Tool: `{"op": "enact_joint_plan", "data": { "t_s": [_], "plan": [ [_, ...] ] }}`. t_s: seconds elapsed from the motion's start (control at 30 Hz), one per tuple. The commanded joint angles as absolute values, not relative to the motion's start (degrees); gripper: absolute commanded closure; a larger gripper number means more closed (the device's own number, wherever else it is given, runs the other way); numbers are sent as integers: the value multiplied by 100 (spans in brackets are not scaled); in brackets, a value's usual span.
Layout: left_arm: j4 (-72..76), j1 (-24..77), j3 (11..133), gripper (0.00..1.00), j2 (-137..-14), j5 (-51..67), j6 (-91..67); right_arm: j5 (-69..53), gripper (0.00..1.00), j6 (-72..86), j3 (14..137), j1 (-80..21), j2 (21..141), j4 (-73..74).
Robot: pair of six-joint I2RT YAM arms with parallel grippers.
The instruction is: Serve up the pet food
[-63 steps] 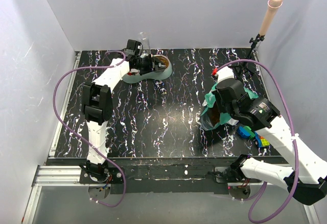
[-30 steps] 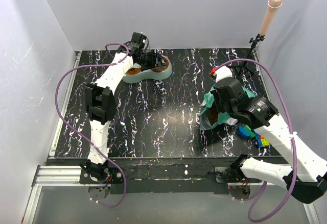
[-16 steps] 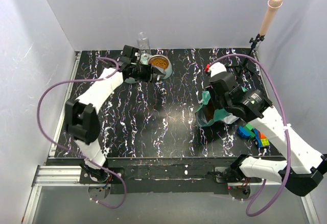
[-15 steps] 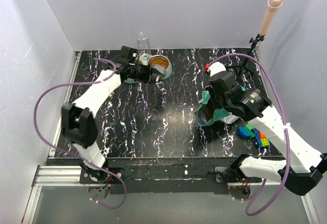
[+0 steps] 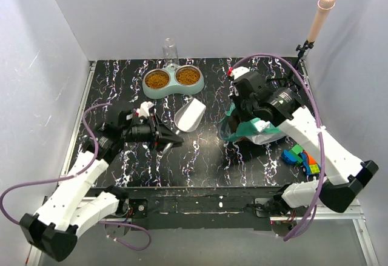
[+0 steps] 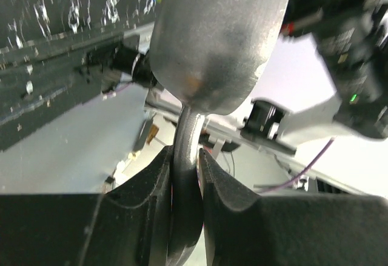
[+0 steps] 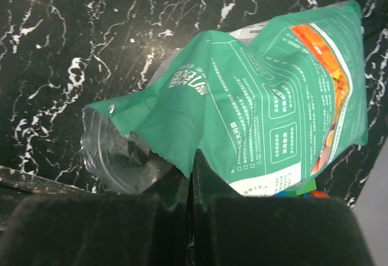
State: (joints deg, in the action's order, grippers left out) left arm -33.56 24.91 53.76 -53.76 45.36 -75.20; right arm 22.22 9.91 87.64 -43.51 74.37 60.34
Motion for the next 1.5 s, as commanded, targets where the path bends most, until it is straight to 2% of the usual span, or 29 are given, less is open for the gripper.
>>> {"op": "enact_joint_plan", "data": {
  "t_s": [0.0, 0.17, 0.5, 0.7, 1.03, 1.2, 1.3, 1.47],
  "plan": [
    [-3602, 2899, 5177, 100, -4686, 4870, -7532, 1723, 99, 1090, 9448, -4394, 7655, 5405],
    [-3797, 3322, 5159, 100, -4684, 4588, -7559, 1494, 99, 1011, 9598, -4570, 7866, 5387],
    [-3560, 4183, 5431, 100, -5809, 4035, -7497, 1345, 99, 1099, 9589, -4790, 7866, 5335],
    [-3120, 4245, 5598, 100, -6520, 3815, -7594, 1134, 99, 1028, 9475, -4948, 7717, 5239],
    [-2787, 4438, 5986, 100, -7505, 3814, -7883, 97, 99, 1089, 8859, -5379, 7268, 4544],
    [-2540, 4456, 5678, 100, -7235, 3535, -8577, -121, 99, 1204, 8930, -5493, 7348, 4465],
    [-2759, 4482, 5424, 100, -6603, 2981, -9051, -176, 99, 1222, 8965, -5528, 7339, 4447],
    [-3583, 4483, 5150, 100, -5749, 2804, -9185, -377, 99, 1204, 8781, -5563, 7242, 4246]
  ]
}}
